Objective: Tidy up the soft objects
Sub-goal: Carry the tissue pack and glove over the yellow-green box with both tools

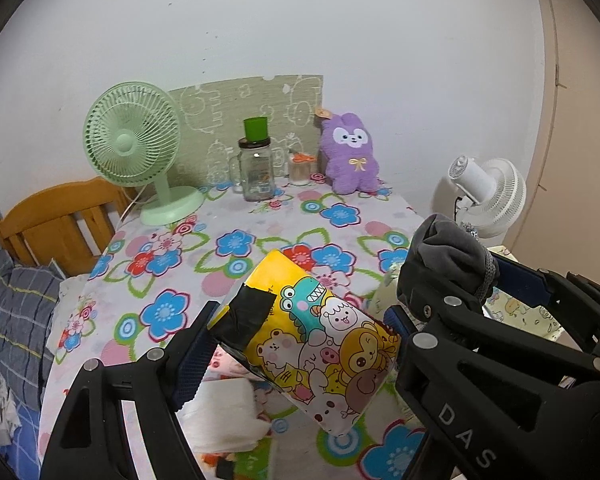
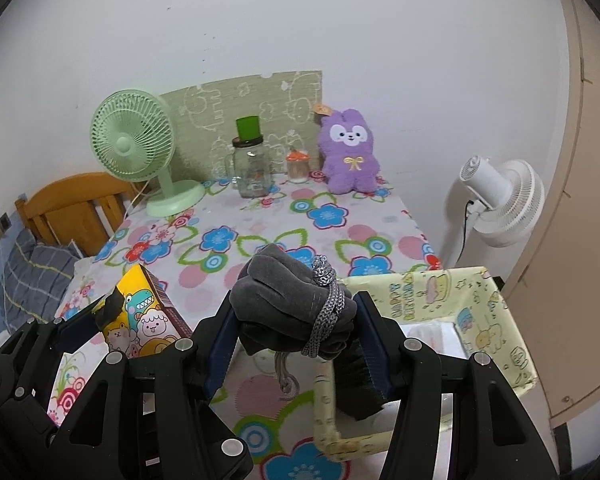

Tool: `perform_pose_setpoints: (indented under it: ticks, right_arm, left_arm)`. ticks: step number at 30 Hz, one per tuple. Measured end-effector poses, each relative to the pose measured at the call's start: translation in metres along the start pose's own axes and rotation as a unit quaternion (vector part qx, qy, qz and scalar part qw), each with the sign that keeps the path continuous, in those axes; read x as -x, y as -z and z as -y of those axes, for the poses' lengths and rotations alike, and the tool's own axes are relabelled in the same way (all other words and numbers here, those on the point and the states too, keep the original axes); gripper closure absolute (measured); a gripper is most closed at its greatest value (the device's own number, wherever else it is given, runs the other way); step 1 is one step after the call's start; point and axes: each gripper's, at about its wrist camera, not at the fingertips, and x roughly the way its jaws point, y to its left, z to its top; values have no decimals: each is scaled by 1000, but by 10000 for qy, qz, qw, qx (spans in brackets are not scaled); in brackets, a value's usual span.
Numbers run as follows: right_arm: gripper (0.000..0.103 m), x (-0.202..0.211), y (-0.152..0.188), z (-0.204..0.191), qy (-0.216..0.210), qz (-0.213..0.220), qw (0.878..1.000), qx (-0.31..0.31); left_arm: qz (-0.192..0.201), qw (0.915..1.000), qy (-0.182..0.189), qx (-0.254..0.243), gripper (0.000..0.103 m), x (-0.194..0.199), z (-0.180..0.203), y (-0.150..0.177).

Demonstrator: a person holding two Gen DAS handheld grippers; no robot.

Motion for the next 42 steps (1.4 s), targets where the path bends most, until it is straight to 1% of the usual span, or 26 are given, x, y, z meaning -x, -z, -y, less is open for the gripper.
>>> perform_pose_setpoints:
  ticks: [13, 32, 38, 42]
  right_arm:
    - [44, -1, -3, 43, 161, 47, 9998, -118]
    - [44, -10, 9, 109, 448, 32, 9981, -412]
    - [44, -18, 13, 125, 512, -48, 9975, -493]
    - [44, -29, 17, 132, 492, -182, 9970, -577]
  left_arm:
    - [6, 9995, 287, -165, 20, -11, 41, -9]
    - [-64, 9951, 785, -603, 20, -36, 105, -10]
    - [-172, 9936, 920, -638, 19, -48, 118, -9]
    - [-371, 9927, 969, -610, 18, -62, 122, -7]
